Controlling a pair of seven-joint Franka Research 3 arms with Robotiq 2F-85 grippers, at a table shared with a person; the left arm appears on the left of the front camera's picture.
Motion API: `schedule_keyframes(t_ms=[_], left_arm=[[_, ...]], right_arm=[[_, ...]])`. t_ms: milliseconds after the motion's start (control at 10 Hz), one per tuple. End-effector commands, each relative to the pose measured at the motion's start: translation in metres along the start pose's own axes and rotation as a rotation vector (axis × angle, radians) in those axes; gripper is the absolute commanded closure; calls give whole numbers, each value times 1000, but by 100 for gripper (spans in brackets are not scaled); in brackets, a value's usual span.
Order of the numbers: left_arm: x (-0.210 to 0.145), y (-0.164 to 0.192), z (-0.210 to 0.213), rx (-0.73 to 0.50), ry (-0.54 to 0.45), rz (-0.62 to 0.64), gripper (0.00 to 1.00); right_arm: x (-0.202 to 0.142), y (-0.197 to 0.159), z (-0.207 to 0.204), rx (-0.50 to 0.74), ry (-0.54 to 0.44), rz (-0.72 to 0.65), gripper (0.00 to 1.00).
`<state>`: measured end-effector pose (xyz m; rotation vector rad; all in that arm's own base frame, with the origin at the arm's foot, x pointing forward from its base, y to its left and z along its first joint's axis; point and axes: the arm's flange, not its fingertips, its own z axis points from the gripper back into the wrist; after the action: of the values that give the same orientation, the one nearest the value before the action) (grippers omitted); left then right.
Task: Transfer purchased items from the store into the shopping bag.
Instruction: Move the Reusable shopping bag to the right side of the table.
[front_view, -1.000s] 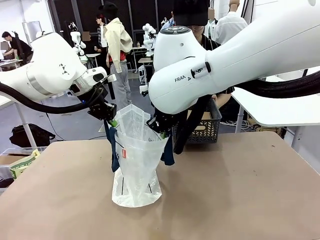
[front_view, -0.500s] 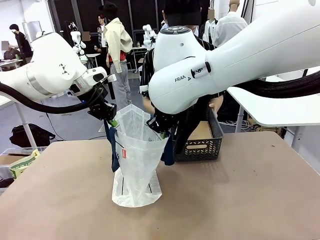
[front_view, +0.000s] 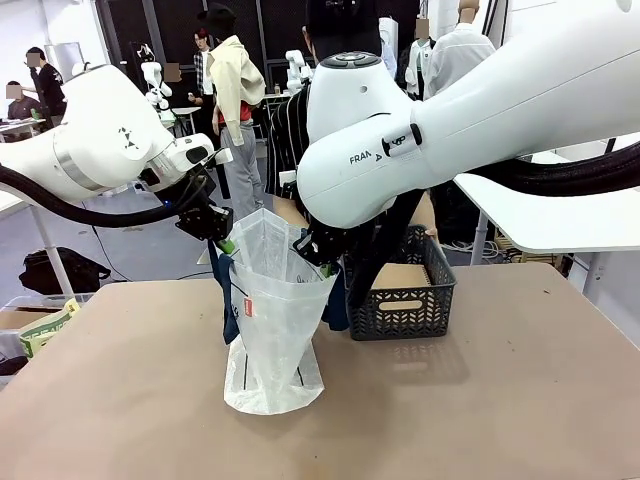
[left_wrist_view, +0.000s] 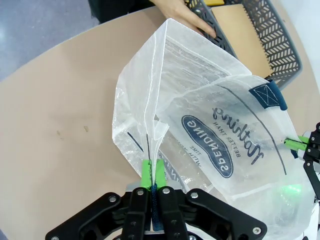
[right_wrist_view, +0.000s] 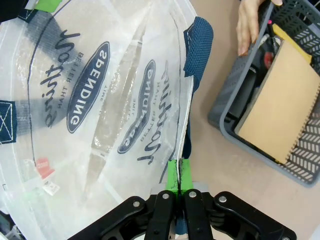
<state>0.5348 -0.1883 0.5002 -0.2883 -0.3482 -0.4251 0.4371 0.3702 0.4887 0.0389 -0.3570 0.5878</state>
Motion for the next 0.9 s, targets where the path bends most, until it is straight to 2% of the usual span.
schedule_keyframes(t_ms=[0, 800], left_arm=[[-3, 1, 2, 4, -14, 4, 100], [-3, 1, 2, 4, -14, 4, 100]], right_arm=[[-4, -1, 0, 1, 0, 0, 100], [-4, -1, 0, 1, 0, 0, 100]])
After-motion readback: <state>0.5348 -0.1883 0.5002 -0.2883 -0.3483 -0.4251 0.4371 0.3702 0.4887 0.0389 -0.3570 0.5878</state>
